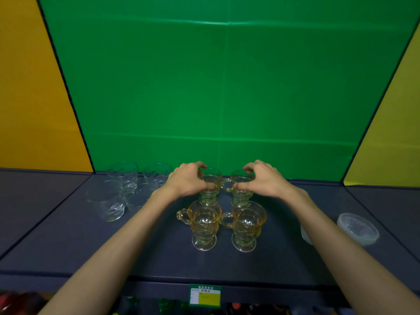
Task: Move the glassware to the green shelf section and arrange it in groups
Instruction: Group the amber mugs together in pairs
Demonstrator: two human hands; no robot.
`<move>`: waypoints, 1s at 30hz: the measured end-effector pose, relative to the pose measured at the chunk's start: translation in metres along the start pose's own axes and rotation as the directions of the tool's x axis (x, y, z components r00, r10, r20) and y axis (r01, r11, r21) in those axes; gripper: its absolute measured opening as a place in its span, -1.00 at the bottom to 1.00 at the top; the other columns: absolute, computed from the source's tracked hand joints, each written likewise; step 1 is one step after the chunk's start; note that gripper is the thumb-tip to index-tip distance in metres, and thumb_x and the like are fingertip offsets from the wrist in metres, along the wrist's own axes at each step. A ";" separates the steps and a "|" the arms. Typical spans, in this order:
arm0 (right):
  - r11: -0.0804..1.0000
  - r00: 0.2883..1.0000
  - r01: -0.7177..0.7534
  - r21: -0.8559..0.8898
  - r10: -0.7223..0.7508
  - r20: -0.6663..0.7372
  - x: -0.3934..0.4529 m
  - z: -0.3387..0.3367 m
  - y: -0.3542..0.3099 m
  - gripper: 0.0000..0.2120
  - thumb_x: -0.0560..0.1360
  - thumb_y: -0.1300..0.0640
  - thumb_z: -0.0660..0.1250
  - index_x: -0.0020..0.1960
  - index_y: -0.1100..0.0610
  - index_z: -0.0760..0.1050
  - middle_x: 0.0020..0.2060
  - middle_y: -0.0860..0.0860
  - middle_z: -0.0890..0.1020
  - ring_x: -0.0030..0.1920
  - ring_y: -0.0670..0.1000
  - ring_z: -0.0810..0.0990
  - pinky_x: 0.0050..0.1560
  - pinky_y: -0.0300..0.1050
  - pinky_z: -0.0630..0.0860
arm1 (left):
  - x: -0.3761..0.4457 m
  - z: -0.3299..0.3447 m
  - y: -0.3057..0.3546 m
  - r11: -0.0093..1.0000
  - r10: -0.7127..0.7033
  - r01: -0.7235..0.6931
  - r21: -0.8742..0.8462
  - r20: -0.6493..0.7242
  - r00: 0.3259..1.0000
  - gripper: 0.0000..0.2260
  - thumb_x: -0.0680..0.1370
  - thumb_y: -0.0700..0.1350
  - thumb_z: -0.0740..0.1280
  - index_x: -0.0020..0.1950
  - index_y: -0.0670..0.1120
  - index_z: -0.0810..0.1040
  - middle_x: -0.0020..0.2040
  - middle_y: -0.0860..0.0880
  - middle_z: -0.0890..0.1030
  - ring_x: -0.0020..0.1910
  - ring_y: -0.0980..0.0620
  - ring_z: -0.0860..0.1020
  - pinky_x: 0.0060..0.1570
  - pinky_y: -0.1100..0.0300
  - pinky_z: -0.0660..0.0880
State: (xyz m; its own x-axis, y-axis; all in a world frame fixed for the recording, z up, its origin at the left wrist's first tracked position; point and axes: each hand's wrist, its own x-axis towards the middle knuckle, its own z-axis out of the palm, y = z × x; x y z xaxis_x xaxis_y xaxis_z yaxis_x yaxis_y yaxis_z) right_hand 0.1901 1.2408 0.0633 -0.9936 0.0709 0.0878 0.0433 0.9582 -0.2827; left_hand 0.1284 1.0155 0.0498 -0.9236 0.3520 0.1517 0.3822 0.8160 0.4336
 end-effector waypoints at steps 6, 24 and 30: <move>0.998 0.999 0.038 -0.044 -0.037 0.035 -0.012 -0.003 -0.004 -0.19 0.38 -0.35 0.42 0.47 0.08 0.39 0.40 0.05 0.45 0.38 0.09 0.43 0.37 0.06 0.39 | -0.011 -0.005 -0.007 1.000 0.015 -0.014 -0.026 0.015 1.000 -0.27 0.33 0.34 0.53 0.42 0.08 0.52 0.13 0.08 0.67 0.19 -0.01 0.60 0.23 0.05 0.52; 0.997 0.999 0.039 -0.061 -0.037 0.026 -0.028 -0.009 -0.006 -0.15 0.32 -0.44 0.40 0.40 0.11 0.48 0.32 0.06 0.56 0.29 0.11 0.53 0.29 0.03 0.48 | -0.028 -0.013 -0.001 0.995 0.048 -0.040 -0.095 0.087 0.995 -0.32 0.35 0.27 0.56 0.40 0.05 0.55 0.06 0.10 0.66 0.12 0.06 0.60 0.22 0.13 0.52; 0.997 0.998 0.048 -0.057 -0.046 0.031 -0.031 -0.011 -0.008 -0.16 0.33 -0.42 0.41 0.40 0.12 0.47 0.30 0.04 0.57 0.27 0.09 0.53 0.26 0.00 0.48 | -0.031 -0.016 0.002 0.996 0.034 -0.025 -0.089 0.101 0.994 -0.32 0.37 0.26 0.56 0.42 0.02 0.54 0.10 0.09 0.66 0.13 0.05 0.60 0.23 0.12 0.52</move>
State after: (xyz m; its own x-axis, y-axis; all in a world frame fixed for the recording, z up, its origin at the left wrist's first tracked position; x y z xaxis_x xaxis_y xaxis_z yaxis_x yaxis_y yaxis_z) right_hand 0.2218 1.2334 0.0731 -0.9973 0.0180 0.0713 0.0016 0.9747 -0.2236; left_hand 0.1576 0.9987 0.0599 -0.9024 0.4243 0.0757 0.4013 0.7630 0.5068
